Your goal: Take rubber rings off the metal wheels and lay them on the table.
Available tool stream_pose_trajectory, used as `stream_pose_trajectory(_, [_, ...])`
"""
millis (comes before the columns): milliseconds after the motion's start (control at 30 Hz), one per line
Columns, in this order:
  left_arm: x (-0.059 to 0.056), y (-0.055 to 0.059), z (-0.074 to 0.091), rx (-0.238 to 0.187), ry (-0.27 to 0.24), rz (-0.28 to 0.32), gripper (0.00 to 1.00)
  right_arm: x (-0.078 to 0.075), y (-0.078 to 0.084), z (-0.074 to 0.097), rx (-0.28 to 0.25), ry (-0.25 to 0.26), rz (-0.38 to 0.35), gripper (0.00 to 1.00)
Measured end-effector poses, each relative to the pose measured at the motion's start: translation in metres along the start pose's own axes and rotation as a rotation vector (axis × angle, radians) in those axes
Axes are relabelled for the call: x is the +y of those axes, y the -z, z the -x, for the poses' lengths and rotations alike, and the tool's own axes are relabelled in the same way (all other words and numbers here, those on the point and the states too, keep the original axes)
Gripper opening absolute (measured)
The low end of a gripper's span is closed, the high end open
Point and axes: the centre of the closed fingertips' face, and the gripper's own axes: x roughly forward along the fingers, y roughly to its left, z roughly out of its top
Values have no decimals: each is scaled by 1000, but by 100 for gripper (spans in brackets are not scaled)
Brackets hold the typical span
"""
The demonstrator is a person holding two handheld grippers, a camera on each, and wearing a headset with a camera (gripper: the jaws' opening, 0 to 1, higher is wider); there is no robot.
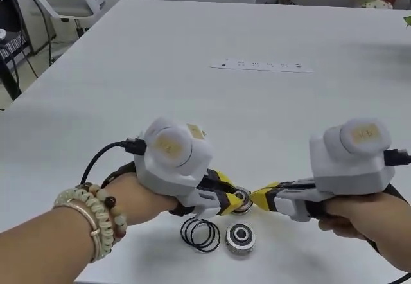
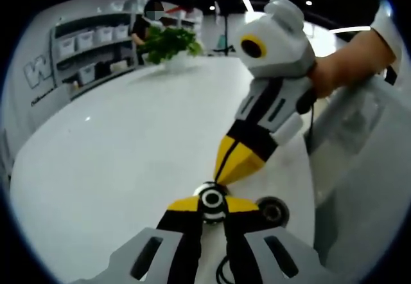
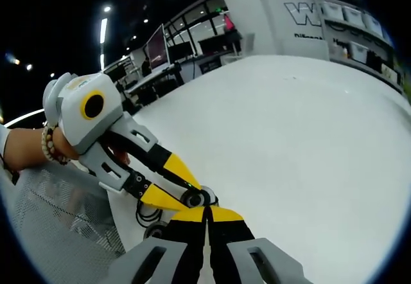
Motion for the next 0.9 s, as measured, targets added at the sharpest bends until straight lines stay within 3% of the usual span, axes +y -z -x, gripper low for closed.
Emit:
stream_pose_trajectory(700, [0,0,0,-9,-6,-2,13,13,-8,-2,-21,-25,126,0])
stream_pose_trajectory(733, [0,0,0,-9,-6,-2,13,16,-10,-2,-32,-40,128,0])
stream_pose_trajectory(767, [0,0,0,-9,-6,-2,13,21,-19,-2,-81,-62,119,0])
stream_pose_trajectory(900, [1,0,-1,-8,-9,8,14,17,-18,0,-62,-30,122,0])
